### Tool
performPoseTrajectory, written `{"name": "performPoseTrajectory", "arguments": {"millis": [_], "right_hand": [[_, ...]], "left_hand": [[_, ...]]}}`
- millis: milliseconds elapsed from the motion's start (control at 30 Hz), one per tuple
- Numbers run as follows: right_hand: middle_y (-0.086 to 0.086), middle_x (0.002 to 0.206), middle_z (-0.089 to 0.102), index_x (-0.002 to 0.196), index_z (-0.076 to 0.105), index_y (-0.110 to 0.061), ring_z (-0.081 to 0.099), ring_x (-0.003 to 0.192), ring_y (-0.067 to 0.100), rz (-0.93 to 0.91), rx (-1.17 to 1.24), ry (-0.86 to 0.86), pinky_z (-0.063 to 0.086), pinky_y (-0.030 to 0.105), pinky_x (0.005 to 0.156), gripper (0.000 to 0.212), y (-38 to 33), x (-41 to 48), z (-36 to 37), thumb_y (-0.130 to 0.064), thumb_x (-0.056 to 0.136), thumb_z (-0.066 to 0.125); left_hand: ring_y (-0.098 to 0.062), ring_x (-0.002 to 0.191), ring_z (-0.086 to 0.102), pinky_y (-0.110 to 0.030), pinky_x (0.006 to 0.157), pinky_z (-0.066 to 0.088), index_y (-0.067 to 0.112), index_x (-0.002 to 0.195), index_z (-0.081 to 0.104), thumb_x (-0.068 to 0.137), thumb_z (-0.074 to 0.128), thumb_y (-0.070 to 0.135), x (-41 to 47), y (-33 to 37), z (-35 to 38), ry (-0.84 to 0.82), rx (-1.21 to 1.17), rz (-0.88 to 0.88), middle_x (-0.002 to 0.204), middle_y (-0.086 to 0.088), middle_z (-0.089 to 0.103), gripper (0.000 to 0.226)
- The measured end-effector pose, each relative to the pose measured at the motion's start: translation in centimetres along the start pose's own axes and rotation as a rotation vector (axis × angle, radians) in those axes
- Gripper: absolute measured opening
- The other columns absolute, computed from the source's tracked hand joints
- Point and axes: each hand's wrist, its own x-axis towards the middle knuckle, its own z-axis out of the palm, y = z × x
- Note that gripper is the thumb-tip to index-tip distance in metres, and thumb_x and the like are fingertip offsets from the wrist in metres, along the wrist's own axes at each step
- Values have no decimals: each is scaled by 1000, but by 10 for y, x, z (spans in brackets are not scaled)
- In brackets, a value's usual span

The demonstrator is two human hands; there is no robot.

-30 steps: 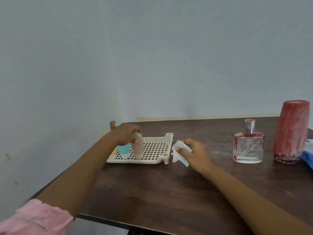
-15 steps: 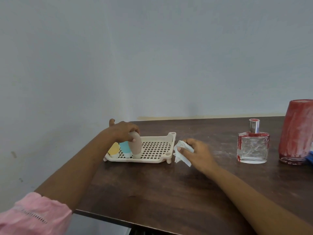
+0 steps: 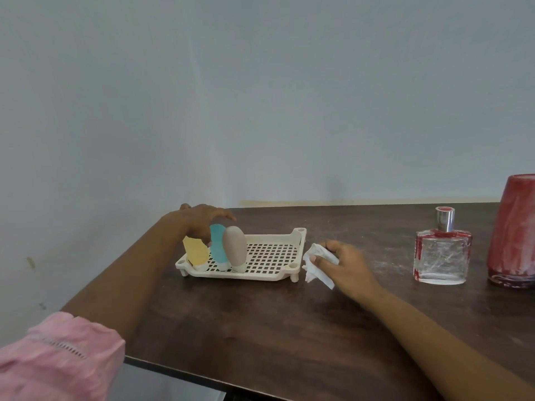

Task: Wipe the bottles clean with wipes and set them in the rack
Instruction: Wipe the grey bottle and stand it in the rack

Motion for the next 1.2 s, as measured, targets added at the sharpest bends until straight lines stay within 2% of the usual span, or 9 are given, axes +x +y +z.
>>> {"name": "performPoseTrajectory", "arguments": {"millis": [67, 167, 367, 500, 700, 933, 1067, 1200], "right_hand": [[-6, 85, 66, 92, 67, -22, 62, 73, 8, 10, 1, 1, 46, 19, 57, 9, 0, 0, 0, -29, 90, 61], [-6, 86, 67, 94, 68, -20, 63, 73, 11, 15, 12, -4, 52, 29, 62, 11, -1, -1, -1, -29, 90, 61], [-6, 85, 67, 90, 68, -22, 63, 73, 11, -3, 7, -15, 53, 35, 65, 9, 2, 0, -1, -29, 89, 62], [-6, 84, 67, 88, 67, -25, 63, 72, 10, -7, 19, -17, 53, 33, 63, 5, 3, 0, -1, -29, 89, 63], [-12, 79, 65, 80, 61, -33, 61, 68, 5, -12, 17, -27, 41, 17, 54, 12, 0, -1, -1, -26, 89, 62], [-5, 78, 66, 79, 64, -27, 62, 67, 11, -7, 12, -21, 43, 21, 54, 9, 2, -1, -2, -27, 89, 63], [-7, 78, 66, 80, 65, -27, 62, 67, 10, -11, 6, -28, 45, 23, 55, 9, 3, -1, -2, -26, 89, 63], [-6, 76, 66, 81, 66, -24, 61, 66, 11, -18, 9, -27, 45, 25, 55, 9, 3, -1, -2, -25, 89, 63]], "left_hand": [[-19, 133, 36, -43, 101, 25, 42, 137, 39, 78, 76, 22, 3, 1, 3, -18, -16, -6, 143, 9, 45, 72], [-18, 125, 42, -39, 98, 28, 36, 132, 48, 84, 70, 22, 7, 1, 7, -5, -18, -10, 136, 6, 51, 55], [-17, 121, 45, -36, 95, 30, 34, 131, 51, 86, 68, 23, 9, -5, 11, -11, 4, -3, 132, 6, 53, 49], [-16, 119, 45, -34, 89, 27, 35, 129, 52, 85, 68, 25, 3, -7, 8, -15, 56, 14, 130, 8, 52, 48], [-16, 122, 44, -35, 96, 31, 32, 130, 52, 86, 68, 27, -3, -9, 6, -34, 73, 23, 134, 7, 50, 47], [-16, 121, 45, -37, 97, 33, 33, 129, 53, 84, 70, 29, -8, -10, 2, -66, 63, 24, 134, 7, 52, 48], [-16, 123, 46, -38, 102, 36, 35, 132, 52, 77, 75, 46, -10, -9, -2, -58, -50, 30, 133, 9, 54, 61], [-13, 122, 47, -43, 104, 37, 36, 123, 60, 75, 74, 52, -8, -1, -3, 40, -216, 87, 130, 12, 58, 53]]}}
